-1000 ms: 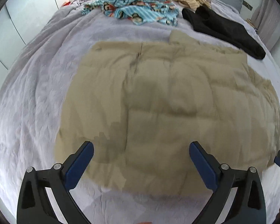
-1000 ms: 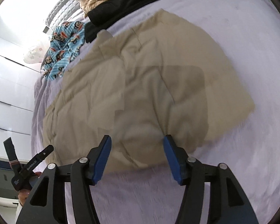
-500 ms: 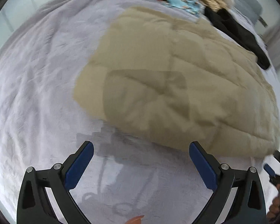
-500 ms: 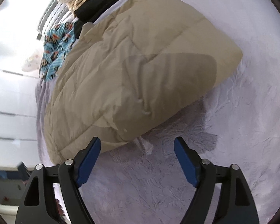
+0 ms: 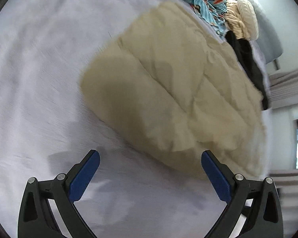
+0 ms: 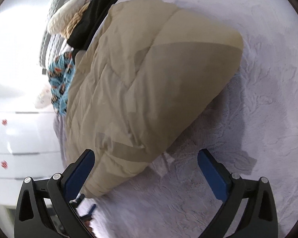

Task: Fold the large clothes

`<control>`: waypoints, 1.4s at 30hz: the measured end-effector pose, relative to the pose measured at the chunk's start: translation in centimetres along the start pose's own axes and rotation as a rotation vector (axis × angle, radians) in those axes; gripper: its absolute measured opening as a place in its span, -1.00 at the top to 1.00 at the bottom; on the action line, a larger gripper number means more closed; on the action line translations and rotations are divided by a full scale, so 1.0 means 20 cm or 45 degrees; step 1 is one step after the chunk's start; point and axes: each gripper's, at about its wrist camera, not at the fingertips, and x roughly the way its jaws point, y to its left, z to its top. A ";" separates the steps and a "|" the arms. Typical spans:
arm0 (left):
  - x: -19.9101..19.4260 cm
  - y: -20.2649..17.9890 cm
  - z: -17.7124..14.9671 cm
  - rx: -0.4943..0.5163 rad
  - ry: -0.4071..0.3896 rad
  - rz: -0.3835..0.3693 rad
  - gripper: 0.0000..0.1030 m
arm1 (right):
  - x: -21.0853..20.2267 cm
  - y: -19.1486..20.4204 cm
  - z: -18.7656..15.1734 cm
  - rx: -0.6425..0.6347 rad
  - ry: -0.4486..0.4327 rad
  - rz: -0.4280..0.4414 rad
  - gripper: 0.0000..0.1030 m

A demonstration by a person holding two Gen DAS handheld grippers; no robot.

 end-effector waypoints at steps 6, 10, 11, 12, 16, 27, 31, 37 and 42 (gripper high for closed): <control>0.06 -0.02 0.06 -0.043 -0.055 -0.103 -0.98 | 0.06 -0.08 0.06 0.117 0.056 0.112 -0.99; 0.10 -0.04 0.17 -0.037 -0.081 -0.102 -0.98 | 0.10 -0.07 0.12 0.117 0.052 0.169 -0.99; 0.12 -0.04 0.19 -0.041 -0.079 -0.096 -0.98 | 0.11 -0.05 0.15 0.106 0.040 0.199 -0.99; 0.14 -0.05 0.20 -0.047 -0.079 -0.083 -0.98 | 0.12 -0.03 0.17 0.098 0.032 0.222 -0.99; 0.21 -0.07 0.25 -0.099 -0.121 -0.050 -0.98 | 0.21 0.00 0.23 0.109 0.058 0.262 -0.99; 0.06 -0.21 0.26 0.029 -0.268 -0.066 0.67 | 0.26 -0.04 0.26 0.243 0.068 0.252 0.33; -0.08 -0.27 0.19 0.099 -0.324 -0.112 0.68 | 0.19 0.01 0.25 0.177 0.055 0.292 0.57; -0.26 -0.28 0.02 0.183 -0.342 -0.140 0.68 | 0.07 0.01 0.19 0.118 0.115 0.339 0.59; -0.37 -0.23 -0.19 0.230 -0.311 -0.133 0.68 | -0.06 -0.09 0.09 0.096 0.187 0.324 0.59</control>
